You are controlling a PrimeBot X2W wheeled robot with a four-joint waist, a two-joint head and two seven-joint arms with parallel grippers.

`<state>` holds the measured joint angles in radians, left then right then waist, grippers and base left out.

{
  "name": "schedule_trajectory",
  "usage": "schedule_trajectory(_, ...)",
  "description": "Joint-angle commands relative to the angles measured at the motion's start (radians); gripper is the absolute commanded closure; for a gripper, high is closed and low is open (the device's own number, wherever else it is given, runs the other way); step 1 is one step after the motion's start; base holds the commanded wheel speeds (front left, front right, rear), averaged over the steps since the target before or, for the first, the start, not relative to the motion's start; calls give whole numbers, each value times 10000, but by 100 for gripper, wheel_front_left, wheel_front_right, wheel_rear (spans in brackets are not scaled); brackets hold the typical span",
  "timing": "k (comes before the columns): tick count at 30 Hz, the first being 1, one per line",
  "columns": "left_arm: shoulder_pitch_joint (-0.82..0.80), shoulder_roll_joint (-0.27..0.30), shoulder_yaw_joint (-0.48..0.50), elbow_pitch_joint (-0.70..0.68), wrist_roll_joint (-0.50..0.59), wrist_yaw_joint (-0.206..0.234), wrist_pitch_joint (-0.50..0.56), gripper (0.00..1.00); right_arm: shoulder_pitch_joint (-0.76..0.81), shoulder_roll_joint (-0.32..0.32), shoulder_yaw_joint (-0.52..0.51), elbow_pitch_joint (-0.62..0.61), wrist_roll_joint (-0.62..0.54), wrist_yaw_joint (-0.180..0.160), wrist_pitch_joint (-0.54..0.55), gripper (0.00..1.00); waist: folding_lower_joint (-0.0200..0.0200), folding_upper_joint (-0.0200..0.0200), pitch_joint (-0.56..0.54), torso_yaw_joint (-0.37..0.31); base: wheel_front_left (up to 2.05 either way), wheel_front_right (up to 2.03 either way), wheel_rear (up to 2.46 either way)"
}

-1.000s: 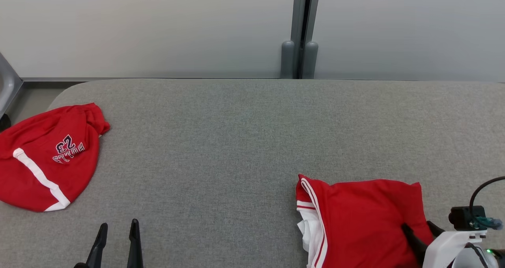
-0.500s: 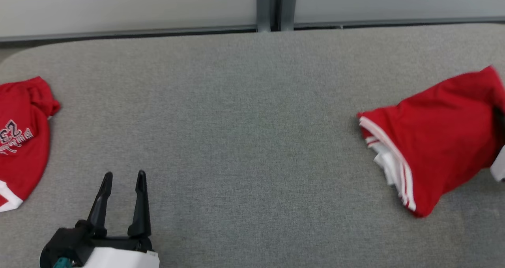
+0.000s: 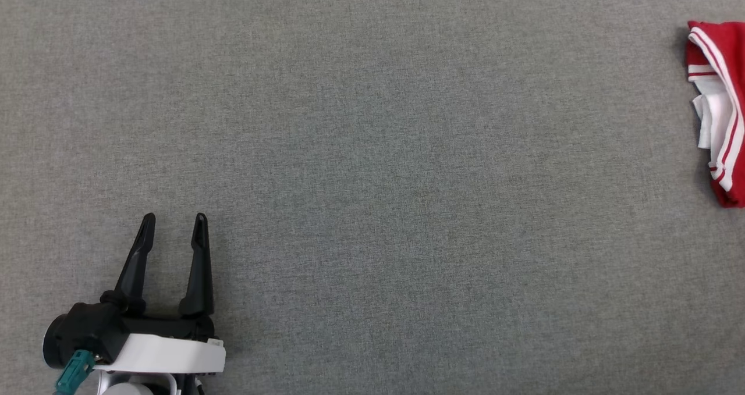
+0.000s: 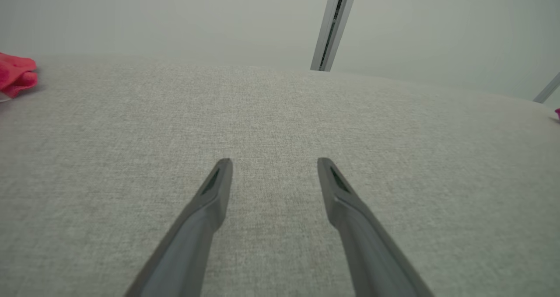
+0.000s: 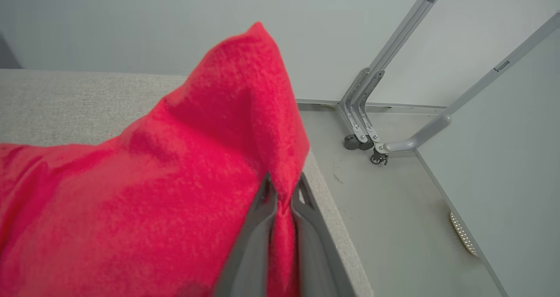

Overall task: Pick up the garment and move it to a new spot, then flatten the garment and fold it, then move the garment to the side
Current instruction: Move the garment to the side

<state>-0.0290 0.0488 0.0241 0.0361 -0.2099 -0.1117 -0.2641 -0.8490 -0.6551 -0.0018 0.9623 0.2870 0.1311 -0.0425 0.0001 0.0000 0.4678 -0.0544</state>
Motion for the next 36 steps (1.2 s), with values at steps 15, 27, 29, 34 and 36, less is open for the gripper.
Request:
schedule_trajectory(15,332,37,53,237,-513,90,-2,0,1200,1594,-348,-1453,-1179,-4,-2241,0,-1,0,-1836,40,0,0,0)
schedule_trajectory(27,1515,33,642,528,-752,369,-2,0,6262,4040,-1174,-6293,-1925,-4,-2233,0,-1,0,-4414,266,0,0,0)
schedule_trajectory(29,1690,34,744,535,-760,369,-2,0,6972,4480,-1332,-6830,-2127,-6,-2232,0,-1,0,-4647,264,0,0,0)
schedule_trajectory(34,1915,39,725,757,-996,309,-2,0,8487,5477,-1486,-7498,-2531,-6,-2221,0,-1,0,-4969,323,0,0,0)
schedule_trajectory(36,1934,36,760,795,-1051,324,-2,0,8845,5669,-1505,-7625,-2625,-4,-2221,0,-1,0,-5019,354,0,0,0)
